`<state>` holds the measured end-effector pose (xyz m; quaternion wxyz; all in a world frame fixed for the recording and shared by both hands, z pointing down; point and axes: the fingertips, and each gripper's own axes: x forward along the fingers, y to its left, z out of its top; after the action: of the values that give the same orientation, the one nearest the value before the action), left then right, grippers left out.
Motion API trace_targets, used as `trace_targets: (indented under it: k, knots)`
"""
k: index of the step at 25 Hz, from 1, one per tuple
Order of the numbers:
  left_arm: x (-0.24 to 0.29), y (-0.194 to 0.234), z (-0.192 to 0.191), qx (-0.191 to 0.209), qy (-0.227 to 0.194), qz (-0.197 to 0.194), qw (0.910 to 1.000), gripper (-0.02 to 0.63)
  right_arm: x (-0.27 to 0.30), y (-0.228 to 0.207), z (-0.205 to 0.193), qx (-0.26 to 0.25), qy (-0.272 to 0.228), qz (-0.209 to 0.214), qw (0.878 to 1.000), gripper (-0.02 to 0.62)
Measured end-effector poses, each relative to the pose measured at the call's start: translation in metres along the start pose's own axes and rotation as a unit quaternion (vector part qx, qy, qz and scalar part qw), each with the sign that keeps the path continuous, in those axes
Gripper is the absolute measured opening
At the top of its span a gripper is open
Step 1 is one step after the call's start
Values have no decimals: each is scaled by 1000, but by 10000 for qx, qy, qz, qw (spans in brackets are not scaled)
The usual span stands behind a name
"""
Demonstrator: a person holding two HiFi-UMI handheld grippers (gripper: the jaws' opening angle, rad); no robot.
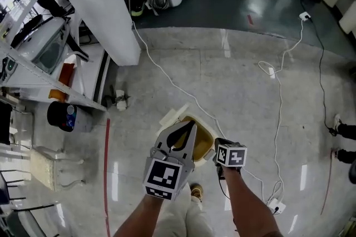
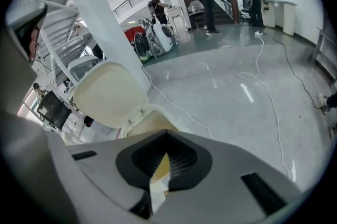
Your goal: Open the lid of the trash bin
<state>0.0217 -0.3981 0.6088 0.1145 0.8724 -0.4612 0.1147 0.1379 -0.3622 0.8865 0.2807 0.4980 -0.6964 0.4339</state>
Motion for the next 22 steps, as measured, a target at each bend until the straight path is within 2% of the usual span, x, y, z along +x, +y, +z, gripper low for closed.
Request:
trace_targets:
  k: [5,8,10,16,22]
  knots:
    - [-26,-5,73,159,-237,96,9995,-8,-69,32,113,-258,-840,110,9961,29]
    - [-47,-12,120,321,-382,148,9986,-8,-124,55,185,-297,-1513,313,9876,29]
    - [-62,-21,145,390,-433,147,9982,-8,-164,68,218,-320,-1920,432,9799,29]
    - [-111,-42,198,518,-667,158,9963,-8,-273,118,271,-624,-3007,548,9501,29]
    - [-133,-55,223,542,-921,5,9943,-8,-379,173,292,-1123,-4044,664,9053,29]
